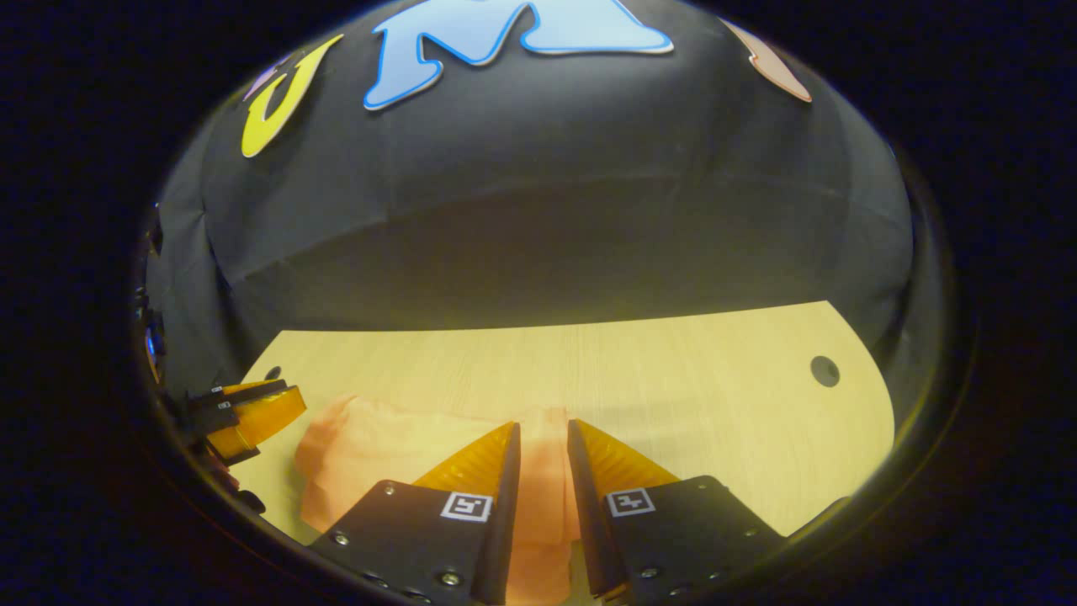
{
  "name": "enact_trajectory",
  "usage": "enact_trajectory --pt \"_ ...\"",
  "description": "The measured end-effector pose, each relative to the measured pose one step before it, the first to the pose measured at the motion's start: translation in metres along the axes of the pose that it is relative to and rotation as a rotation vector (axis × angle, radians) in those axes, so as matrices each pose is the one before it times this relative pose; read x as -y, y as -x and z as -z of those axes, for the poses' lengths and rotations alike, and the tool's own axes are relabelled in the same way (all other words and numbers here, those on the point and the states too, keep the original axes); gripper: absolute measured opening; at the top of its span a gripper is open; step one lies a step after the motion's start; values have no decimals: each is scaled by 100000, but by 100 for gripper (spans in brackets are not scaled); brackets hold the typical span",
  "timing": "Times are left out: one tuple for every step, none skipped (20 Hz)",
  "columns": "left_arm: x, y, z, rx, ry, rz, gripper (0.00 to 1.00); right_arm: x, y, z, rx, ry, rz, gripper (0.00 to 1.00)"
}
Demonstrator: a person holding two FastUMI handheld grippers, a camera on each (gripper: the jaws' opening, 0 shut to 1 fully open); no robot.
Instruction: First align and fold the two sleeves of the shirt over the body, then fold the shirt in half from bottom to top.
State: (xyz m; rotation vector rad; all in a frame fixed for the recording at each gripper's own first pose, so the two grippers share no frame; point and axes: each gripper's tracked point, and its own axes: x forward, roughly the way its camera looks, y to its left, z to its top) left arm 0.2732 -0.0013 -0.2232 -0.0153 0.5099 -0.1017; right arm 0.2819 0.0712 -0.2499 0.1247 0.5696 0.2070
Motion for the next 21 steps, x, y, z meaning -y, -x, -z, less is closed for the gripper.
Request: enact_trajectory --pt "199 1377 -264 447 458 434 43 -373 1541 -250 754 213 -86 35" --pt "426 1790 -251 293 579 501 43 -294 1573 -97 689 289 -94 35" --pt "448 1642 -299 176 544 365 43 -383 1814 -263 924 350 94 35" --pt "499 1801 -257 541 345 249 44 -315 1740 -201 1269 220 322 35" --pt "501 1953 -321 686 479 446 44 -295 1964 -257 1084 -70 274 35" --pt "575 1996 -310 788 91 332 44 -135 2087 -163 1191 -95 156 27" --pt "393 1683 -249 849 -361 552 44 -72 2025 -135 1038 -89 413 27" --pt "430 1908 -218 557 -377 412 43 -163 2004 -37 853 55 191 35" --pt "490 1718 -318 702 -47 757 42 -94 1835 -65 886 369 278 35" --pt "483 1919 -371 815 -22 353 44 -196 1665 50 732 530 425 35" --pt "286 1619 -265 899 -136 247 42 -236 1835 -23 909 309 172 27" --pt "350 1804 -51 921 164 -38 42 -95 1568 105 989 69 61 27" --pt "289 1158 -118 542 386 261 42 -194 1622 101 692 97 51 35" --pt "424 1617 217 423 411 181 43 -201 1306 260 498 -291 317 35" --pt "369 1604 236 183 100 212 43 -219 1148 245 706 -748 -2 35" --pt "298 1422 432 290 182 -70 42 -7 1536 375 1064 -936 -165 35" --pt "279 1284 372 116 579 133 42 -131 1419 249 1126 -480 120 35" --pt "214 1118 294 392 449 -110 43 -435 1035 329 1088 -213 -147 35" --pt "122 1082 283 490 424 -304 43 -370 1104 292 969 66 -628 35" --pt "16 1007 433 314 416 -394 42 -535 694 431 909 497 -776 35" --pt "-106 873 459 -180 331 -534 42 -509 605 340 916 533 -29 27"
